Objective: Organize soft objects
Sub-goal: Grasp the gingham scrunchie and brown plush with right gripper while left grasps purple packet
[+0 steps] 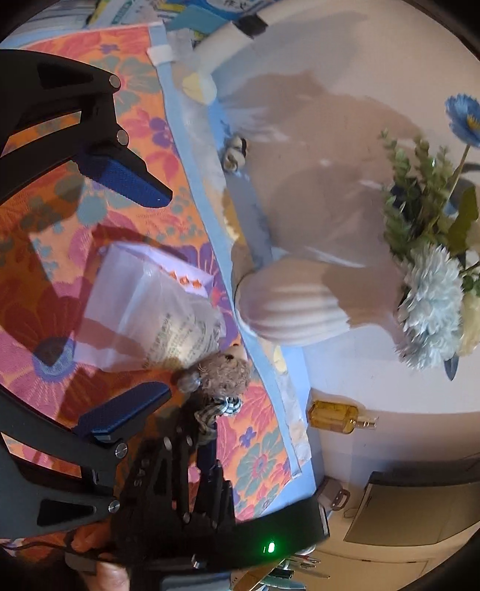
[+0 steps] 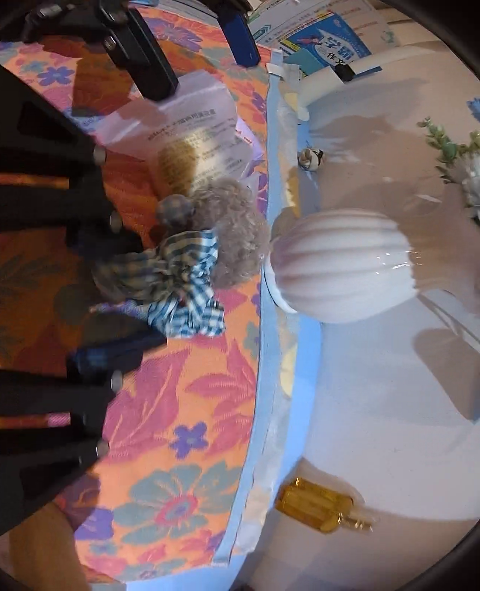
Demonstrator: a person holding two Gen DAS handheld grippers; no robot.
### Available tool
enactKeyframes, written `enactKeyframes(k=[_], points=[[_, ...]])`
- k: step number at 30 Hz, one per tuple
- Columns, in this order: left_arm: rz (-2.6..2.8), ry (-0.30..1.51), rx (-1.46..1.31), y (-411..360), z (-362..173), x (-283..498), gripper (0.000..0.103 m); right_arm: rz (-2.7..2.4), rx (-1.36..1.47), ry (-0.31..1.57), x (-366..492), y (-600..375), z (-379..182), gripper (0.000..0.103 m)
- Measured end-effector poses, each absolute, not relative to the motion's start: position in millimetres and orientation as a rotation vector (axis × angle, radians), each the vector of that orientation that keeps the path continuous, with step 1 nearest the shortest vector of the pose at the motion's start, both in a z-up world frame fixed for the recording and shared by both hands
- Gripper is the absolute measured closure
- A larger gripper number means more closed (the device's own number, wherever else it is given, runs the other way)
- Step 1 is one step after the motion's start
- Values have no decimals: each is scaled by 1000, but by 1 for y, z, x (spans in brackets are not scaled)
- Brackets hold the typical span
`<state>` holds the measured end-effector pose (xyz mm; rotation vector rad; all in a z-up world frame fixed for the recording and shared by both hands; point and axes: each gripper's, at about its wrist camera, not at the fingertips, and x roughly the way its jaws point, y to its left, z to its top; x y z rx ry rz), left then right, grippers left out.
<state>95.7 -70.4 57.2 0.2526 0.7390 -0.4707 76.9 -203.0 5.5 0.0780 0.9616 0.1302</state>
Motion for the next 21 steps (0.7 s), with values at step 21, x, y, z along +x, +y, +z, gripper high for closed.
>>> enactKeyframes(k=[21], points=[[-420,879,436,-28,13,110,47,71,131,942,41,-223,5,85]])
